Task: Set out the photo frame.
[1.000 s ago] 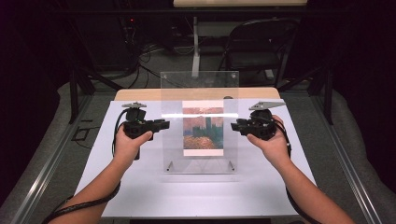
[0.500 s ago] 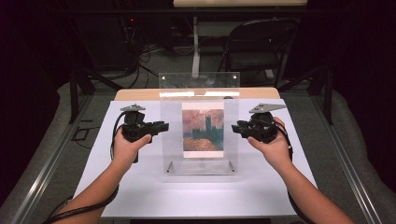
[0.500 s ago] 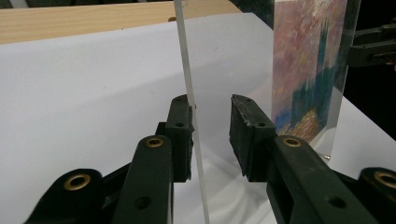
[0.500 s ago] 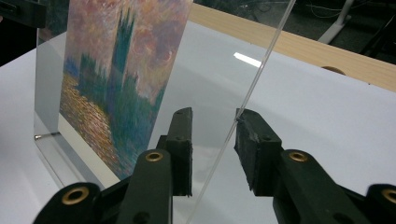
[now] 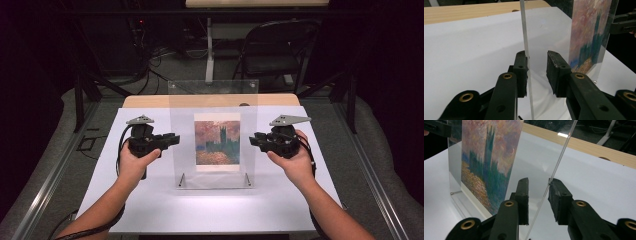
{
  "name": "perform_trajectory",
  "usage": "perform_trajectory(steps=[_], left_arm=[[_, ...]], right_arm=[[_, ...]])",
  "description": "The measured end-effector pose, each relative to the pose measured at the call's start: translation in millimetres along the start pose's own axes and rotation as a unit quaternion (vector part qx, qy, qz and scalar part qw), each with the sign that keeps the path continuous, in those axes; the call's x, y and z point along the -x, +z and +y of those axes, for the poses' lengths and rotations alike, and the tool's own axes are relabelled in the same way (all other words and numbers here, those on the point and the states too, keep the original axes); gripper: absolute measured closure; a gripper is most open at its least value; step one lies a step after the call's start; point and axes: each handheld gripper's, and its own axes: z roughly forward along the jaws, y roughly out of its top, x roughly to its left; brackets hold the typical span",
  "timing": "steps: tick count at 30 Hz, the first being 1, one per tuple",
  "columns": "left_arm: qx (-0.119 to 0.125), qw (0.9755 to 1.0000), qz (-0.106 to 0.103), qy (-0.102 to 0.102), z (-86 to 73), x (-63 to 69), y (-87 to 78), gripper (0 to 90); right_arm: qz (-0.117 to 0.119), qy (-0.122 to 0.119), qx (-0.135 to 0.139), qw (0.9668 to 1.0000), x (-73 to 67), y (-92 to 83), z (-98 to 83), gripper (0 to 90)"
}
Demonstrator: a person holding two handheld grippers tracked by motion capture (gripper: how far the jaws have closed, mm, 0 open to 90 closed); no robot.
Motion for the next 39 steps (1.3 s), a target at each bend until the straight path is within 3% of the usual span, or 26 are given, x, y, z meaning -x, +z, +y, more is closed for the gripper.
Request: perform_trajectory(steps=[13, 26, 32, 39], left_arm=[[0.014, 0.9998, -0.008, 0.011, -15.3, 12.8, -13.0, 70.5], [0.027, 0.9993, 0.004, 0.024, -35.7, 32.2, -25.1, 67.7], [0.035, 0.9988, 0.009, 0.033, -44.6, 40.6, -28.8, 65.9], [0.045, 0.9983, 0.007, 0.036, -49.3, 40.8, -29.3, 65.2]], right_arm=[[0.009, -0.005, 0.014, 0.9998, -11.1, -14.7, -11.3, 72.9], [0.013, 0.006, 0.028, 0.9995, -28.1, -30.2, -26.8, 73.2], [0.006, 0.0, 0.036, 0.9993, -37.5, -35.8, -35.0, 72.5], [0.005, 0.006, 0.046, 0.9989, -40.5, -38.2, -39.2, 70.0]])
